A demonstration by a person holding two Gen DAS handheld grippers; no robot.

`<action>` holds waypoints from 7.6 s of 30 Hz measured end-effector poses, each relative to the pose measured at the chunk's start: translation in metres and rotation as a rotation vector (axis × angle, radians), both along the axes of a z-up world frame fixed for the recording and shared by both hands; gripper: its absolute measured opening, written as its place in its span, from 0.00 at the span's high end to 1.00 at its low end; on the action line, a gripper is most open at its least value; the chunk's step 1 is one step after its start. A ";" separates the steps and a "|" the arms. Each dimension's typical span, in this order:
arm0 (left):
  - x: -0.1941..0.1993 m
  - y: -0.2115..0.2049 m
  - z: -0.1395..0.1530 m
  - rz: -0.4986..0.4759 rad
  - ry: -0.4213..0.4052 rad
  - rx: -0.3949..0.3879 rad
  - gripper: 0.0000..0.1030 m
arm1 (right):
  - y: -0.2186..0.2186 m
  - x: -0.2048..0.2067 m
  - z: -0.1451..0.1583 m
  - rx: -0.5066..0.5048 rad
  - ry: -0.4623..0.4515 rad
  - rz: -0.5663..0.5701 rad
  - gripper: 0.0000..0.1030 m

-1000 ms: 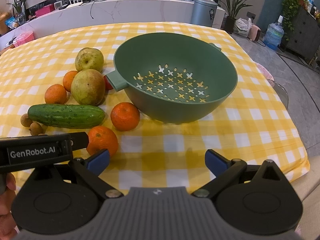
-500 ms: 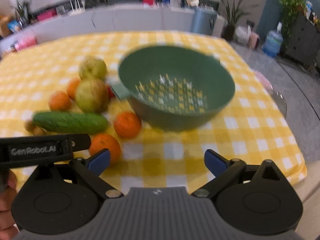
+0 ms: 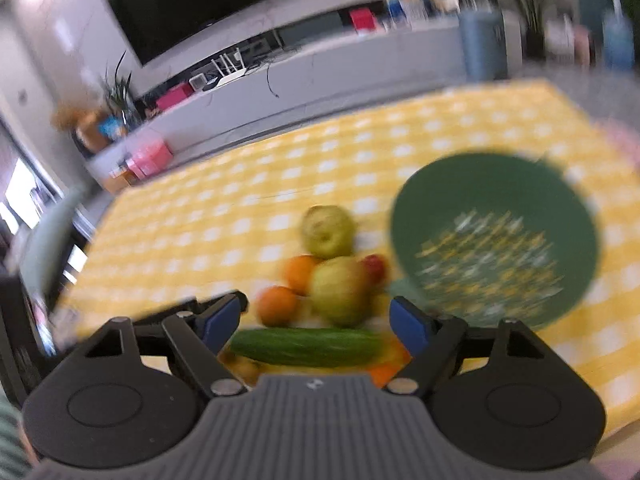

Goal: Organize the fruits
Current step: 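Move the right tool to the large pear and the left tool to the other pear, then close the left tool on one pear while the right tool grasps the other pear, then carry both pears over the green colander and release them inside, then withdraw both open tools from the colander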

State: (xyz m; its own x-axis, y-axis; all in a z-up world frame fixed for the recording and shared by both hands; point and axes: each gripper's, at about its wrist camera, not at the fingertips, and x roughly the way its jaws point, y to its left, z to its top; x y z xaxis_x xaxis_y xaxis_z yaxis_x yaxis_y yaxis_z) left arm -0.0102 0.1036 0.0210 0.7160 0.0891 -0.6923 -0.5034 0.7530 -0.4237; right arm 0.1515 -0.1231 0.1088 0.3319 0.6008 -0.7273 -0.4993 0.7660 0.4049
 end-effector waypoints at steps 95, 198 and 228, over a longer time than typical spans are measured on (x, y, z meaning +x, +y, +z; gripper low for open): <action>0.163 0.037 -0.057 -0.347 0.140 -0.163 0.24 | 0.068 0.018 -0.112 -0.066 -0.145 -0.185 0.40; 0.118 -0.070 0.010 -0.367 -0.179 0.234 0.14 | -0.104 0.059 -0.031 0.312 -0.188 -0.402 0.41; 0.078 -0.008 -0.047 -0.303 -0.195 -0.030 0.14 | -0.029 0.057 -0.074 -0.449 -0.246 -0.156 0.33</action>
